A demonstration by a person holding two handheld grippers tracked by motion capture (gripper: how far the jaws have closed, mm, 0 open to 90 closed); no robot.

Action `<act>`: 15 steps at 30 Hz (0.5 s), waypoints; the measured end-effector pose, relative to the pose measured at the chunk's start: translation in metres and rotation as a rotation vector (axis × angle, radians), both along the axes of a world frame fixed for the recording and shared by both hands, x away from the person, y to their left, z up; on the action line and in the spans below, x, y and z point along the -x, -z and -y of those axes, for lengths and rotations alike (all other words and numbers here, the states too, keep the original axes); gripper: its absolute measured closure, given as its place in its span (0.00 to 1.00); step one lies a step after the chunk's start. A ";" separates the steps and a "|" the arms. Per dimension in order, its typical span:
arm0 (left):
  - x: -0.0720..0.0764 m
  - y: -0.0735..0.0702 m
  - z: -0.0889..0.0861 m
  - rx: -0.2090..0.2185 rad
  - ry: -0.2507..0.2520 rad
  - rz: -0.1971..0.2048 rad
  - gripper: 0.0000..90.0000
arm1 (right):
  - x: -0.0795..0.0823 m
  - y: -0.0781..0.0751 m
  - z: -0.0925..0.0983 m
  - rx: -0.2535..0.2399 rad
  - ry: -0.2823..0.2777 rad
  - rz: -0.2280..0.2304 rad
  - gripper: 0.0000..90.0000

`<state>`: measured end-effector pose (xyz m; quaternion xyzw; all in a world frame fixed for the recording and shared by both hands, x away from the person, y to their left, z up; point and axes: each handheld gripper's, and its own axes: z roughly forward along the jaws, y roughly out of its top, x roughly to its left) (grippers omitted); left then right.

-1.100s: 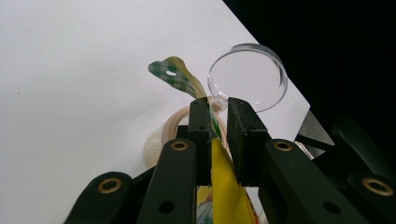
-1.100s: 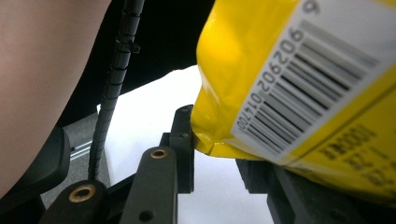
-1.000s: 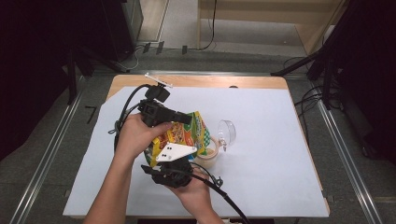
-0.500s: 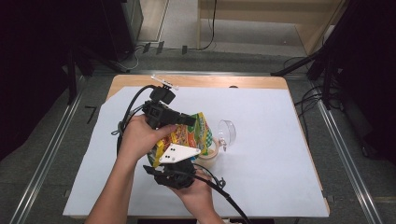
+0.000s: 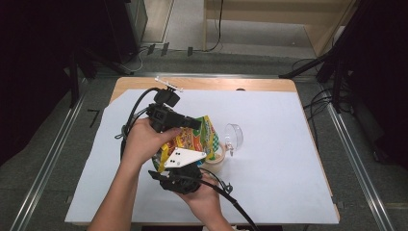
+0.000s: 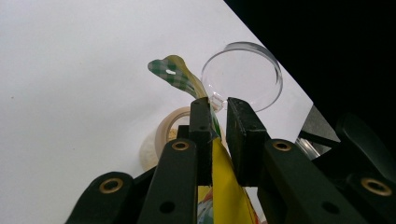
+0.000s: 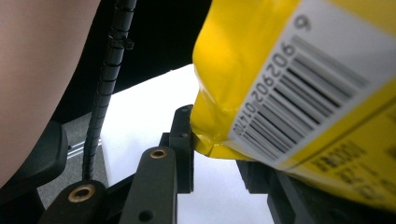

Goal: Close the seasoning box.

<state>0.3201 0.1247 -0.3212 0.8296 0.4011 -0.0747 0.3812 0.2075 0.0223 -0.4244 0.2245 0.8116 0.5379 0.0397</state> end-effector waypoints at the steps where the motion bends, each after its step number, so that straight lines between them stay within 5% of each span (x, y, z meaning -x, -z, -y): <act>1: 0.000 0.000 0.000 0.001 -0.001 0.000 0.90 | 0.000 0.000 0.000 0.000 0.000 -0.001 0.79; 15: 0.000 0.000 0.000 0.004 -0.002 -0.004 0.90 | 0.001 0.001 0.000 -0.005 0.000 -0.007 0.79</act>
